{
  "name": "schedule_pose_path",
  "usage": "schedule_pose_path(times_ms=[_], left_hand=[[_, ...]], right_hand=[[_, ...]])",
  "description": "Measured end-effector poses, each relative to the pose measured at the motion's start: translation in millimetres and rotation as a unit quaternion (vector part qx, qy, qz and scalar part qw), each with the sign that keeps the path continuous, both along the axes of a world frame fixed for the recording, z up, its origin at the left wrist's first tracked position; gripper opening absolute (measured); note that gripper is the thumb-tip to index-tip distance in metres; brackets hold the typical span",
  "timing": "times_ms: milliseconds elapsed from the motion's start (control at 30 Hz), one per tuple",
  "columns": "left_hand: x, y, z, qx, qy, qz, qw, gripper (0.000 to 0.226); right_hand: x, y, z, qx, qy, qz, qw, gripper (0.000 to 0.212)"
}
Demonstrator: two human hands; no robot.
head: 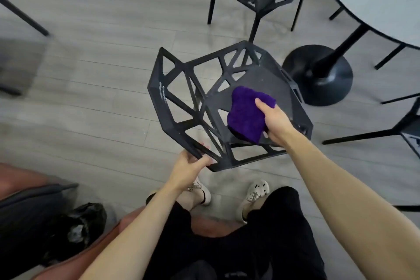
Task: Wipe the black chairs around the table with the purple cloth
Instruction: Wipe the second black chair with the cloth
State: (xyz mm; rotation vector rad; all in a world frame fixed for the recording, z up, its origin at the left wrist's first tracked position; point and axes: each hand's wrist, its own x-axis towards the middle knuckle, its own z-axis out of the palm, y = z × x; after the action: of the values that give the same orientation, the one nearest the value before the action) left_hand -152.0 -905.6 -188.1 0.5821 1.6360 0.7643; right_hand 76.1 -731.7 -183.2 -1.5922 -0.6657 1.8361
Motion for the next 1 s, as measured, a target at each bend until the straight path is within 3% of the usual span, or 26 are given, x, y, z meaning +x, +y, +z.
schedule_pose_path(times_ms=[167, 233, 367, 533, 600, 667, 733, 800, 867, 933, 1000], left_hand=[[-25, -6, -16, 0.105, 0.004, -0.006, 0.994, 0.064], [-44, -6, -19, 0.146, 0.018, -0.034, 0.989, 0.054], [-101, 17, -33, 0.223, 0.041, -0.018, 0.974, 0.056], [-158, 59, -47, 0.289, 0.067, 0.025, 0.955, 0.091], [-158, 56, -58, 0.321, 0.050, 0.063, 0.944, 0.096], [-139, 38, -71, 0.350, 0.038, 0.114, 0.929, 0.077], [-109, 12, -96, 0.357, 0.089, 0.132, 0.921, 0.053], [-78, -10, -137, 0.337, 0.171, 0.125, 0.917, 0.064], [-49, -21, -174, 0.312, 0.185, 0.105, 0.926, 0.074], [-30, -22, -199, 0.310, 0.172, 0.093, 0.930, 0.064], [-21, -18, -204, 0.313, 0.212, 0.113, 0.919, 0.044]], right_hand=[[-2, 3, -34, 0.038, -0.002, 0.067, 0.997, 0.043], [-8, 2, -55, 0.049, -0.012, 0.091, 0.995, 0.040], [-21, 1, -88, 0.108, -0.009, 0.122, 0.987, 0.030], [-26, -10, -136, 0.211, -0.012, 0.129, 0.969, 0.023], [-28, -27, -149, 0.255, -0.036, 0.126, 0.958, 0.021], [-28, -48, -155, 0.283, -0.078, 0.119, 0.949, 0.020], [-22, -74, -157, 0.298, -0.132, 0.109, 0.939, 0.023], [-13, -97, -162, 0.316, -0.170, 0.128, 0.924, 0.036], [-2, -112, -167, 0.340, -0.215, 0.160, 0.902, 0.035], [5, -127, -172, 0.352, -0.241, 0.197, 0.882, 0.027], [10, -143, -177, 0.337, -0.270, 0.246, 0.868, 0.023]])
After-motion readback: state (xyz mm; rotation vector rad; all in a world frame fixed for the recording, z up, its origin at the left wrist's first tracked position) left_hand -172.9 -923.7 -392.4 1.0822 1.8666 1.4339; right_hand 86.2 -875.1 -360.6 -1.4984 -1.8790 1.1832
